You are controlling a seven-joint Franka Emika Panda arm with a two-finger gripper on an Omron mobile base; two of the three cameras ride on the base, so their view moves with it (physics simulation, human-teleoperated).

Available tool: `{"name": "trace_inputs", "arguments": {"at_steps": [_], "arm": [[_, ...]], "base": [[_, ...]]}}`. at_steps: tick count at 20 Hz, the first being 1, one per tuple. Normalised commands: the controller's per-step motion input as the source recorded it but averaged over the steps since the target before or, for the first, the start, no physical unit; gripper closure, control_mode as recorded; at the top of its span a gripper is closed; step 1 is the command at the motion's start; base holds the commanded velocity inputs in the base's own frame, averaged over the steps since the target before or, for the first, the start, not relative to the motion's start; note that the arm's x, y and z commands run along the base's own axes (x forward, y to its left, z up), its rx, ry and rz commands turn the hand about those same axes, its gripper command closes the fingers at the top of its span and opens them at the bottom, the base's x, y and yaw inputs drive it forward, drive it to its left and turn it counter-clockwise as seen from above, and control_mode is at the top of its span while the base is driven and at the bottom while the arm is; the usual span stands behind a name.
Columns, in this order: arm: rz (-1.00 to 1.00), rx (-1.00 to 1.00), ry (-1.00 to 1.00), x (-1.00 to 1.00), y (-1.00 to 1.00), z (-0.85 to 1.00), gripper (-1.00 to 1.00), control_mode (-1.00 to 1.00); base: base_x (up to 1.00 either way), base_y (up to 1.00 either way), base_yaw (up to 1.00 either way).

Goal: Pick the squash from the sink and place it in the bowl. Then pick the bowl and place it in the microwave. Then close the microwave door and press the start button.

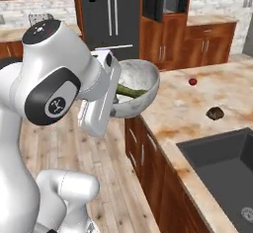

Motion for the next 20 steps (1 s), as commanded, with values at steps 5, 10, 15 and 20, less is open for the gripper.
{"name": "trace_inputs", "arguments": {"at_steps": [5,10,15,20], "arm": [[0.0,0.0,0.0,0.0,0.0,0.0,1.0,1.0],[0.0,0.0,0.0,0.0,0.0,0.0,1.0,1.0],[0.0,0.0,0.0,0.0,0.0,0.0,1.0,1.0],[0.0,0.0,0.0,0.0,0.0,0.0,1.0,1.0]], "base": [[0.63,0.33,0.72],[1.0,-0.12,0.54],[1.0,-0.24,0.39],[1.0,-0.38,0.31]]}}
